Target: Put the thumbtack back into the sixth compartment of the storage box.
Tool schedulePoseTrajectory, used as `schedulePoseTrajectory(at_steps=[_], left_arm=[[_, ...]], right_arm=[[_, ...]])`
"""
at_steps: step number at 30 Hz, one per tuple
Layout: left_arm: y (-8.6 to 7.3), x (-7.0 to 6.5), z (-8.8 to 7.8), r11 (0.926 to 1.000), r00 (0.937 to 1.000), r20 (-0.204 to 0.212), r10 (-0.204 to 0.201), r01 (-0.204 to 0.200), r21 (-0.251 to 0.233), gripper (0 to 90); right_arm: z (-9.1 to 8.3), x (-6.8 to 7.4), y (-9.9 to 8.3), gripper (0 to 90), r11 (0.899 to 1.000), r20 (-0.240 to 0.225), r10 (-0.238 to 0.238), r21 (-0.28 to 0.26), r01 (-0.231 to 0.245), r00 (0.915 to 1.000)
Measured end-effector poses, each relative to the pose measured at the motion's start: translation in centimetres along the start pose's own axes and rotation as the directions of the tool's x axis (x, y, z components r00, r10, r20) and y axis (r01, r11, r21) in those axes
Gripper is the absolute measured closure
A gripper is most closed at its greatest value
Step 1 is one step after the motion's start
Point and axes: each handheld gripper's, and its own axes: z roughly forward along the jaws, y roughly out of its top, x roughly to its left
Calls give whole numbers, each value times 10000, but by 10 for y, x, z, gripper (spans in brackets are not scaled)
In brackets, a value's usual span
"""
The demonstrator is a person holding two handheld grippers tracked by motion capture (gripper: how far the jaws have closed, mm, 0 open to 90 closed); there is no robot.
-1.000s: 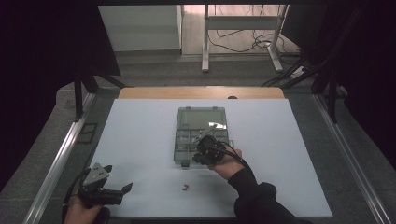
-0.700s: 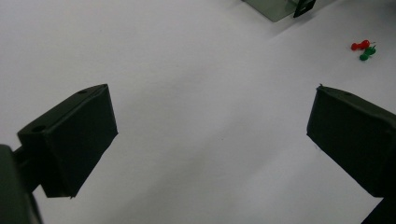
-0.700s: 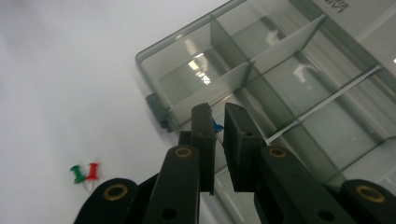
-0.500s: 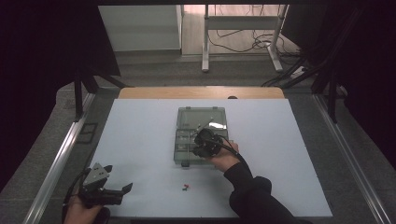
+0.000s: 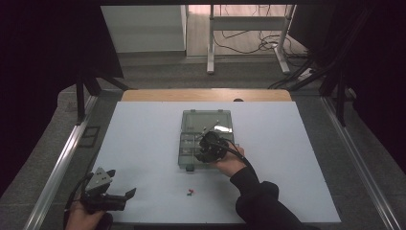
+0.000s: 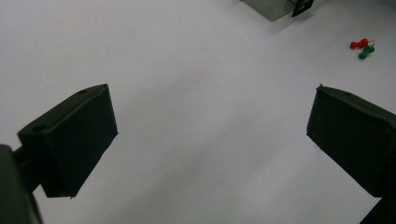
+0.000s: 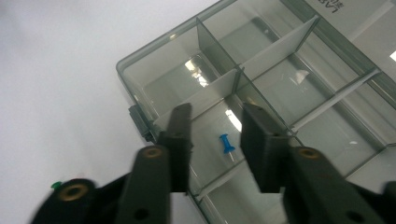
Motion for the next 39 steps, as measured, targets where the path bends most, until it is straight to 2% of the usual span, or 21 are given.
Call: schedulePoseTrajectory(at_steps=[2,3,6,7,8,12,15,19,22,25,28,33,35,37,38,39], left_arm=[[0,0,0,10000,10000,-5,18,-18,-3,20],[0,0,0,10000,10000,0,18,-18,-2,20],[0,0,0,10000,10000,2,13,-13,-8,20],[0,0,0,10000,10000,2,19,-19,-5,20],[0,0,0,10000,10000,6,19,-19,-5,20],[0,0,0,10000,10000,4,38,-38,1,20],[0,-1,0,10000,10000,-3,25,-25,-26,20],[0,-1,0,10000,10000,-3,22,-22,-27,20],[0,-1,0,10000,10000,-9,36,-36,-23,20],[0,-1,0,10000,10000,-5,25,-25,-27,20],[0,0,0,10000,10000,2,61,-61,-7,20],[0,0,0,10000,10000,4,57,-57,-14,20],[0,-1,0,10000,10000,3,60,-60,-15,20],[0,-1,0,10000,10000,2,61,-61,-13,20],[0,-1,0,10000,10000,3,61,-61,-18,20],[0,0,0,10000,10000,1,64,-64,-14,20]], right_arm=[[-2,0,0,545,10000,9,73,-46,-73,10000],[-4,1,-1,472,9999,62,91,-141,-90,9999],[-7,1,-3,380,9996,62,117,-264,-116,9999],[-7,1,-3,380,9996,62,117,-264,-116,9999],[-9,2,-4,307,9993,51,165,-339,-163,9999],[-11,6,-6,181,9990,-20,156,-412,-157,9999],[-13,9,-8,103,9989,-58,187,-428,-189,9998],[-17,13,-13,43,9986,-120,249,-465,-254,9996],[-19,17,-16,22,9992,-72,25,-393,-28,10000],[-20,21,-18,22,9995,144,16,-304,-12,9999],[-22,26,-19,27,9998,80,-22,-186,24,10000],[-24,32,-20,130,10000,46,-22,-2,22,10000],[-24,33,-21,149,10000,33,-26,3,26,10000],[-25,35,-22,199,9999,29,-132,-33,132,9999],[-25,37,-23,253,9999,23,-141,-71,141,9999],[-25,37,-23,253,9999,23,-141,-71,141,9999]])
